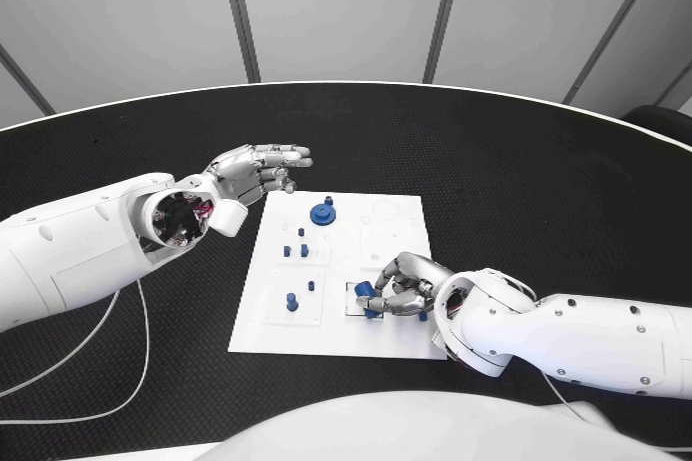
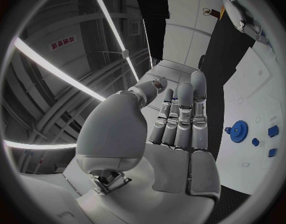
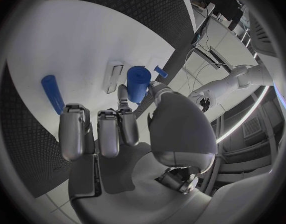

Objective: Assemble the parts on the task board

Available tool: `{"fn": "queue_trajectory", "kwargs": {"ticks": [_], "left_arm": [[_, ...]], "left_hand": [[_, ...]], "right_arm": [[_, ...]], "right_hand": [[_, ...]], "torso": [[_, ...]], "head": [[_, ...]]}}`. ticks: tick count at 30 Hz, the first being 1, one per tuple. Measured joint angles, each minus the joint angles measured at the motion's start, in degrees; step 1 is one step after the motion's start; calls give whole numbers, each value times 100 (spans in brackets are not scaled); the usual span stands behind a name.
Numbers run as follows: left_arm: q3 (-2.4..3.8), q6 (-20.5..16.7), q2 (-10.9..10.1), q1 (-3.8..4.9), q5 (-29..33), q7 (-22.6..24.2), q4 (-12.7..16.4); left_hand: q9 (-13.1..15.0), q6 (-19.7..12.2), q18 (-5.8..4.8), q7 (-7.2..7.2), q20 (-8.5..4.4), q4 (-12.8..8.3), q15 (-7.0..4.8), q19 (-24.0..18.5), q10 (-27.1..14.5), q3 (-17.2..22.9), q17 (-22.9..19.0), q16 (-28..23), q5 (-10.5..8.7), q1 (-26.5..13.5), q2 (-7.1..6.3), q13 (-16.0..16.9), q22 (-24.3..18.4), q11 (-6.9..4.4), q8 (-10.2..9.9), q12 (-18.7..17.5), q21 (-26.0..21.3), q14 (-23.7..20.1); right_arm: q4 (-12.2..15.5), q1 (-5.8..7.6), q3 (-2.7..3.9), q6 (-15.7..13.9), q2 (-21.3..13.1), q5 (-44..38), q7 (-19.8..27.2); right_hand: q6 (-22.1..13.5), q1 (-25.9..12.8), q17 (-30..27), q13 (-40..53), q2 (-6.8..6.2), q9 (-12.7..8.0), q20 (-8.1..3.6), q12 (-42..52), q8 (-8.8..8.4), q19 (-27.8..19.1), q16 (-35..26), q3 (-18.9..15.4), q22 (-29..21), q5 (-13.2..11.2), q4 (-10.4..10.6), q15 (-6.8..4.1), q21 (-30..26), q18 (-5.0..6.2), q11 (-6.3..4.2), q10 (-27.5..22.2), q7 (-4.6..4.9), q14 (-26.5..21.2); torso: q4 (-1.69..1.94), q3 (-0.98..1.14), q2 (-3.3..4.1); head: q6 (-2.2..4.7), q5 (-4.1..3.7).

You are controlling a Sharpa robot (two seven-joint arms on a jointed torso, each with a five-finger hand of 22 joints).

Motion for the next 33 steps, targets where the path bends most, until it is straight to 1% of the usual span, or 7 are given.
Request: {"fn": "queue_trajectory", "kwargs": {"ticks": [4, 11, 15, 16, 20, 24, 33], "left_arm": [[0, -3, 3, 0, 0, -3, -1], [0, -6, 1, 1, 0, -7, -2], [0, -5, -2, 1, 0, -9, 0], [0, -5, -3, 1, 0, -9, 0], [0, -8, -6, 1, 0, -11, 3], [0, -12, -13, 1, 0, -12, 6], [0, -19, -24, 2, 0, -13, 7]], "left_hand": [[0, 0, 0, 0, 0, 16, 0, 0, 0, 16, -5, 0, 0, 0, 0, 0, 0, 0, 0, 0, 0, 0], [1, 0, 0, 0, 0, 16, 0, 0, 0, 16, -5, 0, 0, 0, 0, 1, 1, 0, 0, 0, 0, 0], [1, 0, 0, 0, 0, 16, 0, 0, 0, 16, -5, 0, 0, 0, 0, 1, 1, 0, 0, 0, 0, 0], [1, 0, 0, 0, 0, 16, 0, 0, 0, 16, -5, 0, 0, 0, 0, 1, 1, 0, 0, 0, 0, 0], [1, 0, 0, 0, 0, 16, 0, 0, 0, 16, -5, 0, 0, 0, 0, 1, 1, 0, 0, 0, 0, 0], [1, 0, 0, 0, 0, 16, 0, 0, 0, 16, -4, 0, 0, 0, 0, 1, 1, 0, 0, 0, 0, 0], [1, 1, 0, 0, 0, 16, 0, 0, 0, 16, -4, 0, 0, 0, 0, 1, 2, 0, 0, 0, 0, 0]], "right_arm": [[-138, 1, 2, 41, 153, 25, 11], [-279, 2, 5, 68, 271, 38, 15], [-315, 3, 6, 74, 306, 40, 15], [-320, 3, 6, 75, 313, 40, 16], [-338, 3, 7, 92, 337, 40, 4], [-354, 3, 7, 126, 335, 41, -33], [-371, 4, 7, 142, 291, 41, -89]], "right_hand": [[23, -130, 0, 0, 54, 17, -22, 0, 4, 22, 0, 0, 0, -29, 0, -21, 0, 0, -4, 4, -22, -21], [104, -223, -1, -1, 45, 42, -34, 0, 41, 10, 23, 0, 0, -50, 0, -22, 34, 0, -4, 5, -83, -22], [214, -380, -1, -1, 39, 99, -42, -20, 109, 1, 23, -12, 0, -91, 8, -40, 34, 0, -49, 8, -193, -4], [275, -459, -1, -1, 36, 133, -42, -22, 157, 1, 23, -54, 0, -95, 8, -54, 34, 1, -49, 8, -254, -17], [375, -631, -1, -1, 45, 215, -82, -23, 227, 4, 23, -197, 0, -437, 3, -89, 34, 1, -91, 7, -336, -16], [352, -757, -1, -2, 69, 262, -84, -23, 285, 1, 22, -330, 0, -686, 12, -89, 33, 1, -92, 7, -314, -16], [329, -863, -2, -2, 67, 306, -84, -23, 314, 1, 22, -471, 0, -807, 9, -89, 33, 1, -91, 8, -337, -16]], "torso": [[3, -2, 8], [5, -1, 8], [3, 4, 8], [2, 5, 8], [2, 7, 8], [2, 7, 8], [-2, 8, 5]], "head": [[10, 12], [8, 39], [5, 55], [5, 57], [5, 60], [6, 62], [1, 70]]}}
